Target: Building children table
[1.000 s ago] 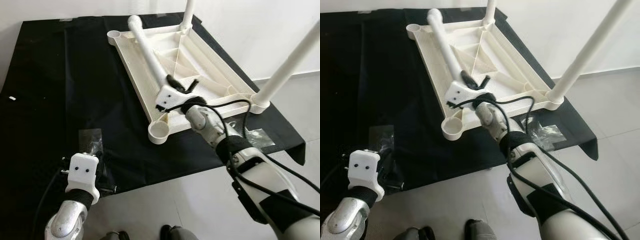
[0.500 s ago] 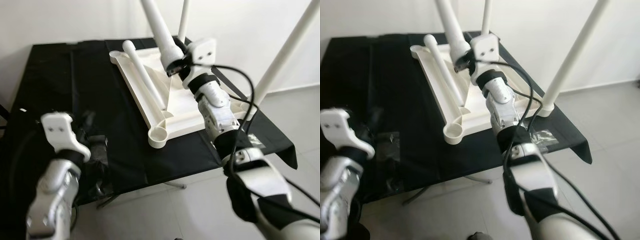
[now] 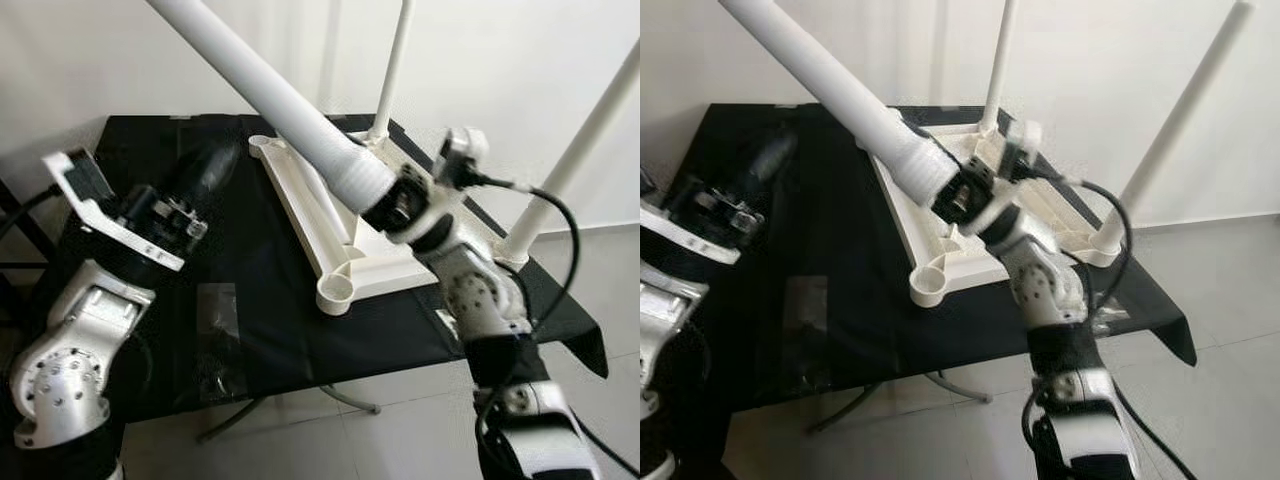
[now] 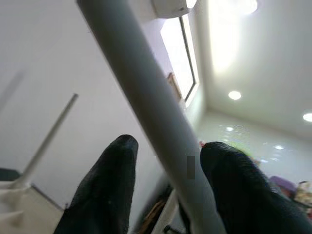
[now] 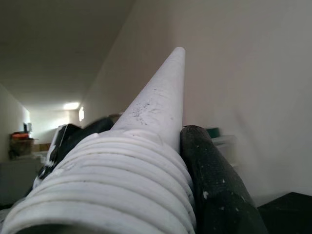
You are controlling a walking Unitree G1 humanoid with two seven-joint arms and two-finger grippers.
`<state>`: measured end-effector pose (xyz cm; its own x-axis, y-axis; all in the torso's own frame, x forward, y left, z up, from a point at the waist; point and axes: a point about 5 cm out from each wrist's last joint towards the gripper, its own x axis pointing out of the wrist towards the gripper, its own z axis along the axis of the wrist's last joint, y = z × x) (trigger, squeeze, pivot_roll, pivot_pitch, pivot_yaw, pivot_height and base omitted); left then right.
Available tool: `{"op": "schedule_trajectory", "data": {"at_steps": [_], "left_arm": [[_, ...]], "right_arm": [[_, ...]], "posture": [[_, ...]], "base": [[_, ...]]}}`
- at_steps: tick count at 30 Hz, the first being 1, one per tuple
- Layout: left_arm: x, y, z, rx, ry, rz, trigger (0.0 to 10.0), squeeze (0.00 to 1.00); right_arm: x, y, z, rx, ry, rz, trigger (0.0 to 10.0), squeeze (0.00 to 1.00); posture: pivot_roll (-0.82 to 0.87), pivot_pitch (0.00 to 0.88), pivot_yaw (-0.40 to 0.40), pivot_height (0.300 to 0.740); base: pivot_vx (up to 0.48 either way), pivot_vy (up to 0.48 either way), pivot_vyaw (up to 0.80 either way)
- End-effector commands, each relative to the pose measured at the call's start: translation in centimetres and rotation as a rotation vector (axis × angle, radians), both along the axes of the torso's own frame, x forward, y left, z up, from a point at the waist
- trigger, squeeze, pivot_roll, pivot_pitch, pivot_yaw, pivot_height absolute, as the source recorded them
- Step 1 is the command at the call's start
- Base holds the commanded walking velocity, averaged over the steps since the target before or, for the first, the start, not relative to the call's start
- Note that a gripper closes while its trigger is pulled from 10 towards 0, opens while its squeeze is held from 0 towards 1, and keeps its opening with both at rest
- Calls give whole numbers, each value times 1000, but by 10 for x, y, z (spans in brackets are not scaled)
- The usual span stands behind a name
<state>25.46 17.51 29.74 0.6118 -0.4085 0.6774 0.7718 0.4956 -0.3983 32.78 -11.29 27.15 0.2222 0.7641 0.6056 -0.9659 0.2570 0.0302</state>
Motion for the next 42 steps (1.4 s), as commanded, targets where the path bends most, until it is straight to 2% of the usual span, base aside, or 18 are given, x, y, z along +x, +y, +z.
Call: {"op": "schedule_trajectory", "data": {"at_steps": [1, 3, 7, 12, 18, 19, 24, 25, 34, 42], "left_arm": [[-5, -1, 3, -31, -22, -109, 10000, 1000], [-5, -1, 3, -31, -22, -109, 10000, 1000], [-6, -1, 7, -132, -26, -199, 10000, 1000], [-8, -4, 8, -173, -5, -251, 10000, 1000], [-5, -1, 7, -221, 29, -260, 10000, 1000], [-4, 2, 8, -260, 34, -269, 10000, 0], [-4, 8, 12, -325, 33, -285, 10000, 0], [-5, 9, 13, -335, 26, -287, 0, 0], [-8, 9, 18, -350, -16, -327, 0, 0], [-11, 7, 18, -298, -6, -367, 0, 0]], "right_arm": [[-14, -5, 2, 3, -20, 75, 10000, 0], [-14, -5, 2, 3, -20, 75, 10000, 0], [-34, 0, -7, -58, -31, 211, 10000, 0], [-40, 4, -11, -89, -34, 266, 10000, 0], [-41, 6, -16, -114, -29, 278, 10000, 0], [-42, 8, -19, -131, -23, 280, 10000, 0], [-45, 11, -27, -171, -10, 277, 10000, 0], [-45, 12, -28, -178, -7, 277, 10000, 0], [-47, 17, -32, -197, -1, 283, 10000, 0], [-42, 14, -33, -220, -5, 249, 10000, 0]], "posture": [[-233, 0, -47, 740], [-233, 0, -47, 740], [-231, 0, -48, 740], [-227, 0, -51, 740], [-221, 0, -52, 740], [-220, 0, -53, 740], [-223, 0, -54, 740], [-223, 0, -54, 740], [-221, 0, -53, 740], [-221, 0, -48, 740]], "base": [[0, 0, 0], [0, 0, 0], [0, 0, 0], [0, 0, 0], [0, 0, 0], [0, 0, 0], [0, 0, 0], [0, 0, 0], [0, 0, 0], [0, 0, 0]]}}
